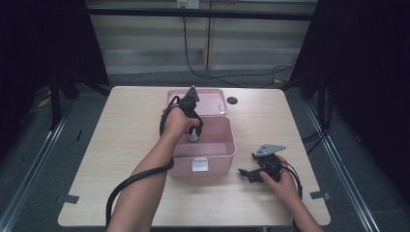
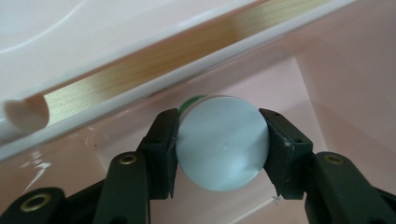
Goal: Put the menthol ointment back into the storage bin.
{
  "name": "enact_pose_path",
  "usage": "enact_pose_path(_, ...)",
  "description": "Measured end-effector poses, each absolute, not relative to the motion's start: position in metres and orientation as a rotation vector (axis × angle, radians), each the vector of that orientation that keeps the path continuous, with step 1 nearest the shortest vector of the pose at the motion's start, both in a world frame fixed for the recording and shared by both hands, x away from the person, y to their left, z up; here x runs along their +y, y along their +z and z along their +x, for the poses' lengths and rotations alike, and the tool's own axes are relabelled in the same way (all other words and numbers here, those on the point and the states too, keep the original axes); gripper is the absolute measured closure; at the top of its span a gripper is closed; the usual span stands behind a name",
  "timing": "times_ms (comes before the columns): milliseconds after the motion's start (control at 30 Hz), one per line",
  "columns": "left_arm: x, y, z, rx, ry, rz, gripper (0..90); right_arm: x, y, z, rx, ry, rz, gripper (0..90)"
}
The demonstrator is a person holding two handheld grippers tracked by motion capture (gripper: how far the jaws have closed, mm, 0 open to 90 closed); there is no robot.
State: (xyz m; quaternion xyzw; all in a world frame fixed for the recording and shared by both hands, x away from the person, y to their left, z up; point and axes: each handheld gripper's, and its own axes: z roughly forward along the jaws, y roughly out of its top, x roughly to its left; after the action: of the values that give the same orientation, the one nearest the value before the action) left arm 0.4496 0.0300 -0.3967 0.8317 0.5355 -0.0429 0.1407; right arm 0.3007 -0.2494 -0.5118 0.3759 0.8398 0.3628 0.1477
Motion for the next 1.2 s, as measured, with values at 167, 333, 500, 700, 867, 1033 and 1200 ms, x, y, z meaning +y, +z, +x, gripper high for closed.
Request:
enact_pose_path(167, 0.028, -0.402, 0.45, 1.554, -0.126, 2.4, 50.3, -0.249, -0.512, 0.301, 2.416, 1.044, 1.081, 13.3)
enact_pose_path(333, 0.026, -0.407, 0.451, 1.567, -0.127, 2.389, 50.3, -0.249, -0.512, 0.301, 2.416, 1.043, 1.082, 13.3)
enact_pose_path(500, 0.024, -0.413, 0.452, 1.574, -0.119, 2.386, 50.3, -0.249, -0.512, 0.301, 2.414, 1.046, 1.082, 13.3)
enact_pose_path(700, 0.023, -0.418, 0.452, 1.585, -0.121, 2.377, 50.3, -0.249, -0.512, 0.301, 2.414, 1.046, 1.082, 13.3)
enact_pose_path(867, 0.023, -0.423, 0.452, 1.596, -0.111, 2.382, 50.3, -0.249, -0.512, 0.301, 2.414, 1.046, 1.082, 13.3)
enact_pose_path(1033, 0.023, -0.426, 0.453, 1.601, -0.115, 2.373, 50.3, -0.249, -0.512, 0.301, 2.414, 1.046, 1.082, 13.3)
enact_pose_path(1200, 0.022, -0.43, 0.452, 1.604, -0.106, 2.376, 50.3, -0.249, -0.512, 0.301, 2.414, 1.046, 1.082, 13.3)
